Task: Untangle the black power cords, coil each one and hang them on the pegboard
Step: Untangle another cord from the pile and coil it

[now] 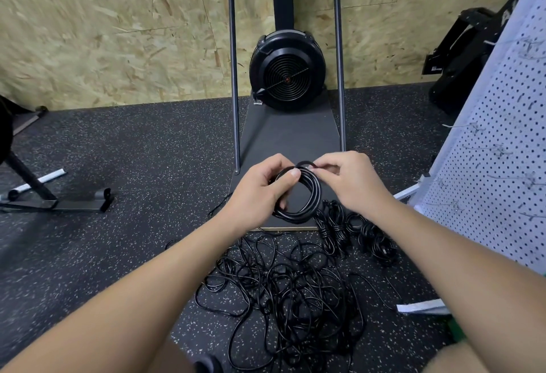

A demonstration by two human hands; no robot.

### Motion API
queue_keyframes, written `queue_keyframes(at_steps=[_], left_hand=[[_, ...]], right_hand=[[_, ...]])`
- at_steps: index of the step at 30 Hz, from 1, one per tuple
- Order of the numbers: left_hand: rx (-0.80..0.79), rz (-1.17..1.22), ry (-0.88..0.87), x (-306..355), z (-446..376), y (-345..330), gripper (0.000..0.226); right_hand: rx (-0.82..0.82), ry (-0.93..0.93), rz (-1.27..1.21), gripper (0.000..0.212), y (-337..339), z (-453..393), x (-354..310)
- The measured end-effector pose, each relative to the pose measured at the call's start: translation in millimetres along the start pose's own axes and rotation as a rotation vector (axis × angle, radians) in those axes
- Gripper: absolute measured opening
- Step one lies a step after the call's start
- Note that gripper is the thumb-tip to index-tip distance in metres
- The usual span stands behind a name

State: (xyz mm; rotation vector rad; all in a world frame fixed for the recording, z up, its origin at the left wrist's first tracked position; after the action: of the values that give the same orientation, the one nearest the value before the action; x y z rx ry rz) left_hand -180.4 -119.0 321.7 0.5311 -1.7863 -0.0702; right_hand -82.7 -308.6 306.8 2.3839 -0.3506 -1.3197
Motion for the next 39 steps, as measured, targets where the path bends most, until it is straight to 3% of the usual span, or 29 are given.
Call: queue_keyframes(at_steps=[4,6,11,17,21,23,26,30,36,39], left_hand=[[0.005,-0.056,-0.034,3,1,-1,0.015],[-0.008,-0.069,-0.063,8,3,-1,0.013],[0.052,-0.073,-0.094,14,0,7,0.013],[0.069,-0.172,-0.174,14,1,10,0.010],[0.111,-0.267,-0.206,8,-2,12,0.013],[0.087,-0.284,-0.217,4,-2,9,0.012],[0.022,-0.248,-0.206,-1,-1,6,0.010],[0.026,-0.246,-0.194,-6,-4,10,0.006],[0.061,-0.426,-0.151,-26,-5,8,0.025],[0.087,-0.423,-0.191,-22,-4,5,0.020]], right_hand=[[-0.133,-0.427,-0.343,0.009,-15,12,4],[-0.144,-0.547,-0.479,0.013,-19,15,7],[-0.275,-0.617,-0.691,0.022,-21,18,-3],[-0.372,-0.582,-0.738,0.030,-21,21,-12],[-0.490,-0.588,-0.836,0.052,-25,28,-16],[-0.475,-0.597,-0.799,0.054,-35,35,-18],[-0.393,-0.582,-0.693,0.040,-45,40,-17],[-0.474,-0.575,-0.675,0.045,-43,35,-11],[-0.577,-0.449,-0.249,0.048,-41,47,-6],[-0.587,-0.327,-0.082,0.047,-35,41,-6]])
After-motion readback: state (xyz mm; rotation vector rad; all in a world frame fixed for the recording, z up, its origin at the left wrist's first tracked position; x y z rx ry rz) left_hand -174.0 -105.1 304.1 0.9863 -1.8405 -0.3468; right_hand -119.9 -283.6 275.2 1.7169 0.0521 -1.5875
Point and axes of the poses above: each hand's wrist, its own z-axis away from the middle knuckle, its own y-axis out of the back of the hand, x = y × z, the point moved 4 cm from there along -z, towards the middle knuckle, and after that the axes turned 15 degrees about x, right-handed, at the moved point
